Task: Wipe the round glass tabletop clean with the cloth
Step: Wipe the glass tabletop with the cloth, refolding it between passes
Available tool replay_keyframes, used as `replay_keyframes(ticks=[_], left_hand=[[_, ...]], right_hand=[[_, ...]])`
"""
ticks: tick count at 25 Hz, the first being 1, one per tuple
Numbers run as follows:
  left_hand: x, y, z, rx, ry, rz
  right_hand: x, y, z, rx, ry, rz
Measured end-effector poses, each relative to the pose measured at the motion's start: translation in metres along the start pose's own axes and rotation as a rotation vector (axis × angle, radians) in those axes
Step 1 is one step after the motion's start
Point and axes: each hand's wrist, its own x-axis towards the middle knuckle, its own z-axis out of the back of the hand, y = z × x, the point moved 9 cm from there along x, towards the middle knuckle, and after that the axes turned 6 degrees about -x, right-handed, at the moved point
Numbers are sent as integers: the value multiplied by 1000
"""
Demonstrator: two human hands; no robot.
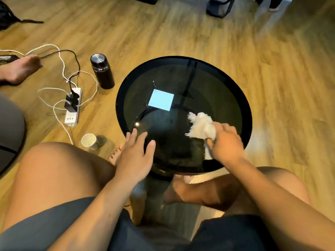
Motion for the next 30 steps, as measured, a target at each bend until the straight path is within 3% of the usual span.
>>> replay_keyframes(ticks=[2,3,5,7,8,10,12,14,18,19,21,23,25,27,28,29,30], left_hand=[[3,3,-9,71,47,-4],[4,1,-8,71,44,-5],[7,0,3,-8,1,11],[9,3,13,-96,-61,32],[9,5,18,-128,-94,35],[12,8,33,-189,-195,33],[35,8,49,-180,-299,8],[65,10,56,-77,-314,-42],[95,24,33,87,-290,-97],[93,24,31,71,-314,-106],[93,23,32,4,-343,-122],[93,22,34,-101,-364,-135],[94,25,40,-303,-394,-112],[97,30,47,-453,-414,-87],[100,29,51,-458,-414,-104],[102,26,53,-419,-407,-134],[104,21,52,-347,-396,-168]], right_hand=[[16,-101,-2,-15,25,-332],[19,-115,-1,23,3,-413],[15,-63,-1,83,-25,-428],[2,36,-6,169,-34,-294],[-5,96,-2,226,-62,-161],[-29,200,-5,289,52,166],[-27,221,-2,332,62,373],[-1,156,5,247,-27,295],[57,-81,5,-5,8,-245],[62,-116,8,13,7,-372],[64,-100,8,32,-32,-460],[53,-6,3,33,-49,-352],[38,104,3,244,-106,-133],[12,199,-4,337,47,200],[4,220,-8,317,140,384],[5,215,-9,379,182,465],[17,189,-1,427,121,452]])
